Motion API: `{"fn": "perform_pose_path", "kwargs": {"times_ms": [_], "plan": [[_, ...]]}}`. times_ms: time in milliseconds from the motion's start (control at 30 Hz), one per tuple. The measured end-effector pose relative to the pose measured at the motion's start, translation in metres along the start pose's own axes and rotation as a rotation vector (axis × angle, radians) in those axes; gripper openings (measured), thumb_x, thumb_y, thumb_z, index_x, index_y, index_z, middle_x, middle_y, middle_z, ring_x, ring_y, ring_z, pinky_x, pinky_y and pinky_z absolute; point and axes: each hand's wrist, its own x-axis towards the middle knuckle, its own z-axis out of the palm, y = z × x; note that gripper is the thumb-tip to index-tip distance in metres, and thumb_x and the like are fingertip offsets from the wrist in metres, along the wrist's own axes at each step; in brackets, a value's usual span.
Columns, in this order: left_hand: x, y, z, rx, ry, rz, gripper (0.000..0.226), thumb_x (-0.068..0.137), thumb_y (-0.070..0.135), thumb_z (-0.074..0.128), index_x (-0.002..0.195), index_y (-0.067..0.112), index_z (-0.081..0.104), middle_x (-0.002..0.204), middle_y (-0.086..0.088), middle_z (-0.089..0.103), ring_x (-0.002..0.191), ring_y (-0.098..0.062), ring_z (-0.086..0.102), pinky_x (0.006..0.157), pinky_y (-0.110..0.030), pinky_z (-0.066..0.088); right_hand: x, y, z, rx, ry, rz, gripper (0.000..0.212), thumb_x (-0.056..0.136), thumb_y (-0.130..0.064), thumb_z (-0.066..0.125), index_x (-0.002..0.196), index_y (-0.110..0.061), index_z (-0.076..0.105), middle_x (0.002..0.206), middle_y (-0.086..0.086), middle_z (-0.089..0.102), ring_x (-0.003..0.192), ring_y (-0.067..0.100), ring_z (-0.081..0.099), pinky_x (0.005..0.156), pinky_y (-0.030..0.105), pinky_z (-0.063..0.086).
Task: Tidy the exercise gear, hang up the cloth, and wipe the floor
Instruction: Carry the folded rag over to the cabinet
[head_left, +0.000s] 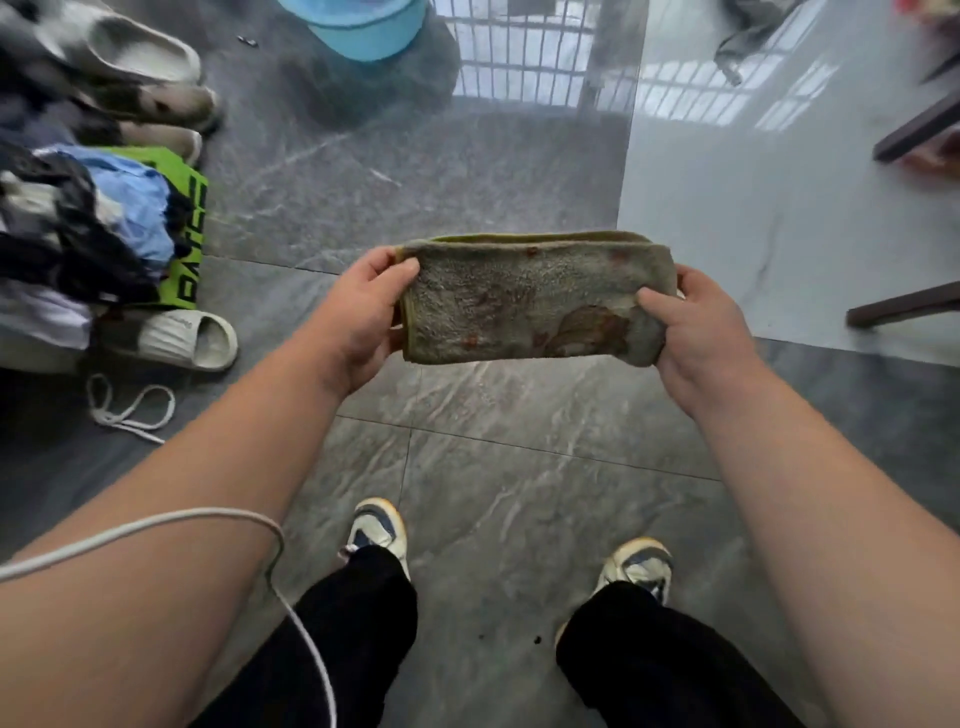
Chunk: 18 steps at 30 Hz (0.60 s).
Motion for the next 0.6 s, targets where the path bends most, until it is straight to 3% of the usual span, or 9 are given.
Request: {"fn": "perform_pose_path", "kwargs": {"times_ms": [133,300,433,533,600], "plan": [[-0.101,0.123,0.008,-0.018,0.000,0.014,0.015,0.102,0.019,0.047,0.102,0.021,0.062,0.092,-0.001,0.066,0.079,-0.016,0.064,0.071,-0.034,0.051,-0.088,-0.130,-0.010,0.006,-0.019,-0.021,0.023,0.093,0.001,0.052,0.102,-0.019,0.062,0.094,0.005,0.072,0.079,0.019,0.071,0.068,0.042,0.058],[-0.232,0.287,0.025,-0.063,-0.086,0.107,0.015,0.101,0.020,0.049,0.102,0.022,0.064,0.090,-0.001,0.067,0.079,-0.016,0.063,0.069,-0.035,0.051,-0.206,-0.306,-0.032,0.013,-0.007,-0.096,0.020,0.095,-0.003,0.054,0.104,-0.018,0.063,0.097,0.005,0.074,0.087,0.025,0.072,0.085,0.062,0.054],[-0.319,0.391,0.043,-0.036,-0.161,0.227,0.018,0.102,0.019,0.047,0.112,0.017,0.062,0.089,-0.002,0.062,0.070,-0.017,0.059,0.058,-0.030,0.050,-0.292,-0.417,-0.052,0.009,0.007,-0.201,0.018,0.095,-0.008,0.055,0.110,-0.015,0.063,0.099,0.010,0.074,0.086,0.032,0.070,0.085,0.077,0.041],[-0.367,0.444,0.055,-0.002,-0.226,0.295,0.029,0.102,0.023,0.049,0.128,0.010,0.056,0.099,-0.008,0.062,0.069,-0.017,0.063,0.051,-0.027,0.051,-0.356,-0.471,-0.062,0.036,0.058,-0.282,0.021,0.097,-0.007,0.053,0.114,-0.015,0.063,0.110,0.014,0.072,0.099,0.035,0.069,0.087,0.068,0.050],[-0.394,0.467,0.066,0.022,-0.289,0.322,0.026,0.102,0.025,0.050,0.123,0.015,0.060,0.102,-0.009,0.065,0.072,-0.019,0.067,0.049,-0.028,0.050,-0.396,-0.491,-0.070,0.052,0.111,-0.341,0.024,0.098,-0.006,0.052,0.118,-0.014,0.063,0.114,0.016,0.071,0.103,0.034,0.069,0.085,0.057,0.056]]}}
